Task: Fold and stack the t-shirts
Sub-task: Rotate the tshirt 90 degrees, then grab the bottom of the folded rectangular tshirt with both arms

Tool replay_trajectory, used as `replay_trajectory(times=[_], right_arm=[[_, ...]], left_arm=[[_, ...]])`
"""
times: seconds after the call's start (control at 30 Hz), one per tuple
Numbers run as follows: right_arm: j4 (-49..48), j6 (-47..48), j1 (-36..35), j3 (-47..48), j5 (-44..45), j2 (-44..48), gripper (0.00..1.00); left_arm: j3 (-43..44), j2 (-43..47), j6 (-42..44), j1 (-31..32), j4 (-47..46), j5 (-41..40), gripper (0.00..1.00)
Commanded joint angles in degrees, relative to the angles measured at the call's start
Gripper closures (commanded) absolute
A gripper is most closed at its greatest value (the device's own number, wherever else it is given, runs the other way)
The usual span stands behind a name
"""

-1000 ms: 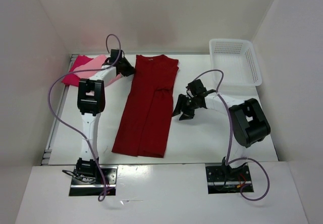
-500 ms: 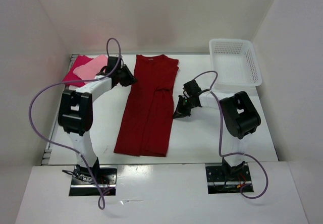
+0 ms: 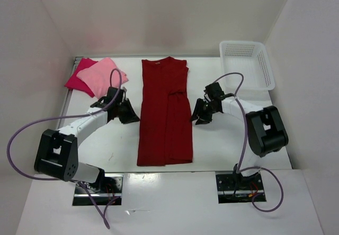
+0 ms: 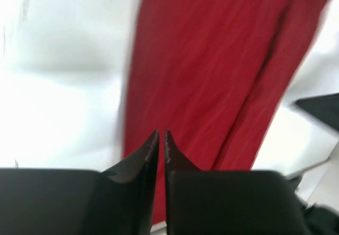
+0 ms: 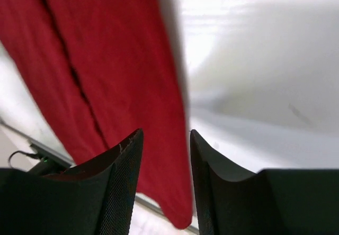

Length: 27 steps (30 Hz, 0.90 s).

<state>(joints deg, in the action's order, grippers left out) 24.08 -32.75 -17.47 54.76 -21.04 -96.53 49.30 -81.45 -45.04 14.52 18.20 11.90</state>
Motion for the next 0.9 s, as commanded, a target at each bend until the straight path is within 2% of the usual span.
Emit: replay_trajectory(times=[0.0,0.07,0.13,0.17,0.23,0.27,0.3,0.33,0.37,0.43,0.53,0.67,0.87], right_arm=[[3.2,-1.1,-0.3,-2.8,-1.2,6.6,0.53],[3.2,-3.4,-0.3,-5.3,-2.9,9.7,0.53],[3.2,-5.7,-2.2,-9.2,-2.3,13.3,0.50],[3.2,-8.4,-3.3,-11.2,-1.8,14.4,0.49],[1.8,-11.2,-6.9,-12.9,-1.8,16.7,0.45],[1.8,-14.0,-9.0,-14.2,-1.8,17.3,0.44],[1.2,-15.2,-9.8,-14.9,-1.8,17.9,0.44],[1.2,-16.4,-10.4,-15.6,-1.0,19.3,0.44],[1.2,-18.2,-10.4,-17.3,-0.2,20.1,0.44],[1.2,-19.8,-11.0,-20.5,-0.2,22.7,0.44],[-1.2,-22.7,-12.5,-24.9,-1.9,24.8,0.44],[-2.9,-24.8,-15.1,-27.1,-1.9,24.2,0.47],[-5.9,-24.8,-15.8,-28.2,-2.6,21.7,0.57]], left_arm=[[-5.4,2.8,1.4,0.5,7.2,3.4,0.91],[-8.2,4.2,0.9,1.0,10.3,4.0,0.94],[-9.0,5.6,0.1,2.7,11.2,6.2,0.92],[-9.6,5.6,-0.4,3.2,12.6,6.2,0.81],[-10.3,5.6,-1.1,5.3,13.9,7.5,0.67],[-11.7,5.6,-2.8,6.0,13.9,8.3,0.52],[-12.6,5.6,-3.5,6.7,13.9,8.8,0.45],[-13.5,5.6,-3.5,6.7,13.9,9.5,0.42],[-14.7,6.7,-4.9,6.7,13.3,10.0,0.34],[-16.6,8.1,-6.3,7.3,13.3,10.0,0.29],[-17.9,9.1,-6.9,7.3,13.3,10.5,0.27],[-18.4,8.5,-7.4,7.8,13.3,11.7,0.41],[-22.0,6.0,-8.0,8.3,10.7,15.9,0.48]])
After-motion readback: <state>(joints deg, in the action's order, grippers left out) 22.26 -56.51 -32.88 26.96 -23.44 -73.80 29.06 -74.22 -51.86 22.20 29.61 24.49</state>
